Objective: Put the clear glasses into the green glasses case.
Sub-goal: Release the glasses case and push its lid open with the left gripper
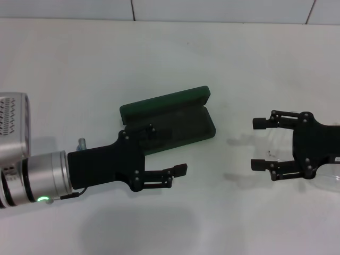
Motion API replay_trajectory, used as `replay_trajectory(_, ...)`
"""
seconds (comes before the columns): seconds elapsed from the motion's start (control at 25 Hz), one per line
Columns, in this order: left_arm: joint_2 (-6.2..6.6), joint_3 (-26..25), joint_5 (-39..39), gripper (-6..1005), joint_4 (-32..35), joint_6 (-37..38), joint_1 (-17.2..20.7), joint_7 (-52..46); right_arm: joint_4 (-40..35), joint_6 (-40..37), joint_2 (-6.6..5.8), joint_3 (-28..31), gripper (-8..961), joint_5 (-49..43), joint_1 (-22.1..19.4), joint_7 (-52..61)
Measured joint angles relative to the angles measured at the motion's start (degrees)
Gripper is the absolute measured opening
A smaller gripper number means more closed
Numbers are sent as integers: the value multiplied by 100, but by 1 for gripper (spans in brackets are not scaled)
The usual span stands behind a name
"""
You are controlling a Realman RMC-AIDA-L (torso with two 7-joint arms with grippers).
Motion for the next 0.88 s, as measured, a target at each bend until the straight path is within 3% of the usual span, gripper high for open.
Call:
replay_trajectory(0.56, 4, -87, -57, 888, -14, -27, 31, 24, -19, -11, 14, 0, 857, -53, 0, 0)
replay_trajectory(0.72, -27, -924, -141, 888, 33, -33, 231, 187, -21, -3, 17, -5, 857, -60, 1, 0)
replay_trajectory(0.88, 20, -1656, -115, 888, 41, -123, 319, 243, -21, 0, 18, 10, 857, -120, 1, 0)
